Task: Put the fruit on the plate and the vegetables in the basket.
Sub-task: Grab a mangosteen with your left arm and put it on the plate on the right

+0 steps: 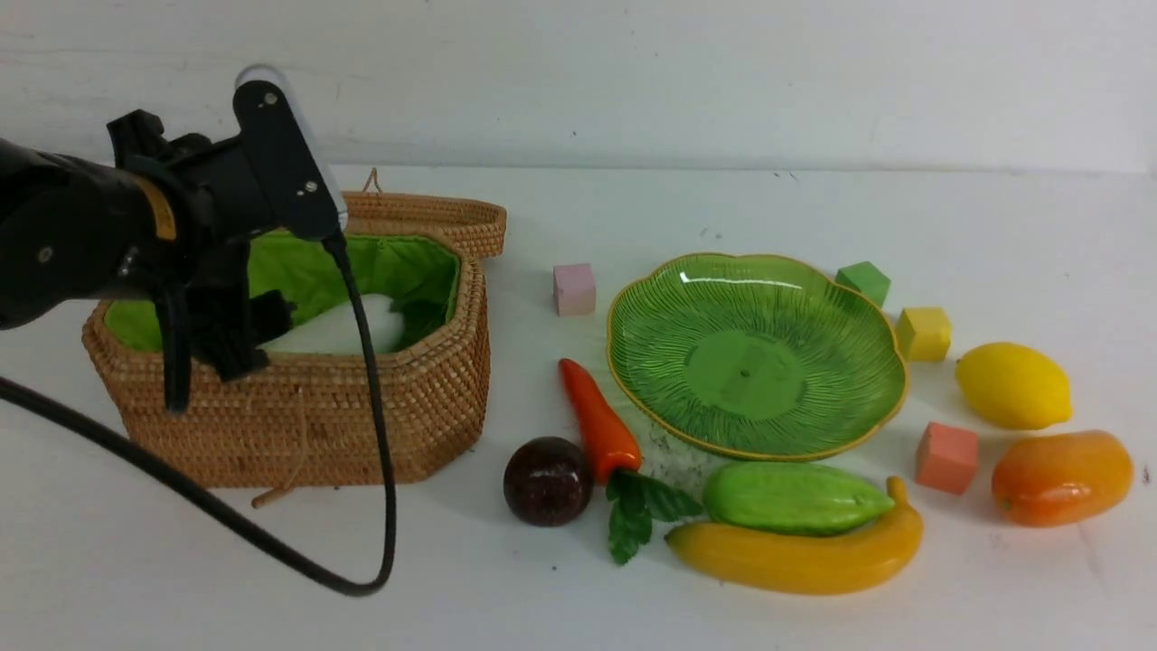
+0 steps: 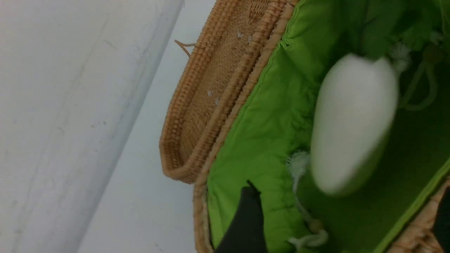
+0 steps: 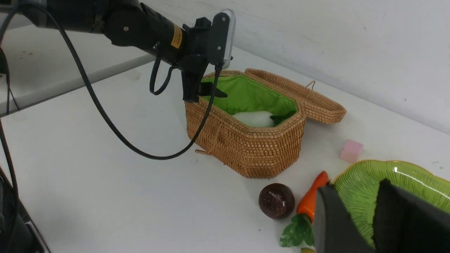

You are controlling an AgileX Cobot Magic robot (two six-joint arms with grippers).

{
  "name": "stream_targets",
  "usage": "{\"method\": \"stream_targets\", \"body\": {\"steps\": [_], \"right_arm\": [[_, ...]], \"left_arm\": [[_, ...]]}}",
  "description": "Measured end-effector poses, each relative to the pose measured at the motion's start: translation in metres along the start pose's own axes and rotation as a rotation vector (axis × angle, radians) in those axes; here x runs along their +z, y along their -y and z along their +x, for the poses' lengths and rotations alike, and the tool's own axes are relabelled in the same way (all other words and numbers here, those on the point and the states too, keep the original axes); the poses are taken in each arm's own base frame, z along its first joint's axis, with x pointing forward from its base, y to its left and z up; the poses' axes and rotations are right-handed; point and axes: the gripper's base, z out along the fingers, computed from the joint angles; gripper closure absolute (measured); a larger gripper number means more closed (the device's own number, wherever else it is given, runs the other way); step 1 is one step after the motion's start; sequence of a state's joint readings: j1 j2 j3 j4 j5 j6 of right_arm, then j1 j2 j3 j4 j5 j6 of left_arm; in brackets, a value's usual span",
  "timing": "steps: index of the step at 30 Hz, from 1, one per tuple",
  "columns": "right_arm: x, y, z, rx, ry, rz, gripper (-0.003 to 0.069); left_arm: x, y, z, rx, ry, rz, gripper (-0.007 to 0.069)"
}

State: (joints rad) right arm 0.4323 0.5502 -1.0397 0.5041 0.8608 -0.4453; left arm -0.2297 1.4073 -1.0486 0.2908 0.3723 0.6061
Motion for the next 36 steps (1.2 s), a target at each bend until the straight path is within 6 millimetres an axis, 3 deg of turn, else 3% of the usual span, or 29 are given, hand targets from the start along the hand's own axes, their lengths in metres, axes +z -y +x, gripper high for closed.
{"method": "stream_targets", "body": {"steps": [4,7,8,9,11,14,15,16,18,21,24,26,27,28,30,36], "right_arm": [[0.000,-0.001,0.002,0.024,-0.024,-0.011,0.0455],[0.000,-0.004,0.008,0.082,-0.092,-0.039,0.0452],[-0.001,-0.004,0.009,0.087,-0.102,-0.042,0.0450],[-0.001,-0.006,0.012,0.102,-0.135,-0.054,0.0449],[-0.002,-0.007,0.016,0.108,-0.184,-0.070,0.0446],[-0.003,-0.009,0.020,0.108,-0.223,-0.084,0.0445],[-0.003,-0.009,0.021,0.107,-0.244,-0.093,0.0443],[-0.003,-0.010,0.022,0.108,-0.251,-0.095,0.0443],[-0.004,-0.011,0.024,0.110,-0.275,-0.105,0.0441],[-0.005,-0.012,0.028,0.105,-0.319,-0.114,0.0438],[-0.006,-0.011,0.032,0.096,-0.362,-0.110,0.0436],[-0.008,-0.010,0.035,0.099,-0.398,-0.095,0.0436],[-0.008,-0.010,0.035,0.099,-0.399,-0.093,0.0436],[-0.008,-0.009,0.035,0.104,-0.405,-0.078,0.0435],[-0.008,-0.008,0.036,0.105,-0.410,-0.064,0.0434],[-0.008,-0.008,0.036,0.104,-0.409,-0.061,0.0427]], "left_arm": [[-0.018,0.006,-0.007,-0.304,0.017,0.060,0.0105],[-0.043,0.021,-0.025,-0.636,0.063,0.180,0.0315],[-0.046,0.024,-0.027,-0.653,0.062,0.201,0.0346],[-0.056,0.039,-0.039,-0.667,0.074,0.280,0.0454],[-0.065,0.064,-0.055,-0.611,0.061,0.398,0.0600],[-0.070,0.093,-0.068,-0.510,0.023,0.505,0.0638],[-0.067,0.114,-0.076,-0.435,-0.033,0.575,0.0638],[-0.065,0.119,-0.078,-0.416,-0.056,0.588,0.0638],[-0.054,0.133,-0.088,-0.343,-0.118,0.628,0.0625],[-0.034,0.143,-0.098,-0.260,-0.189,0.657,0.0537],[-0.018,0.144,-0.110,-0.169,-0.183,0.651,0.0394],[-0.004,0.144,-0.117,-0.089,-0.161,0.629,0.0249],[-0.003,0.145,-0.118,-0.089,-0.159,0.628,0.0249],[0.005,0.144,-0.122,-0.033,-0.132,0.592,0.0154],[0.017,0.144,-0.124,0.028,-0.102,0.539,0.0064],[0.042,0.148,-0.125,0.187,-0.067,0.426,-0.0006]]}}
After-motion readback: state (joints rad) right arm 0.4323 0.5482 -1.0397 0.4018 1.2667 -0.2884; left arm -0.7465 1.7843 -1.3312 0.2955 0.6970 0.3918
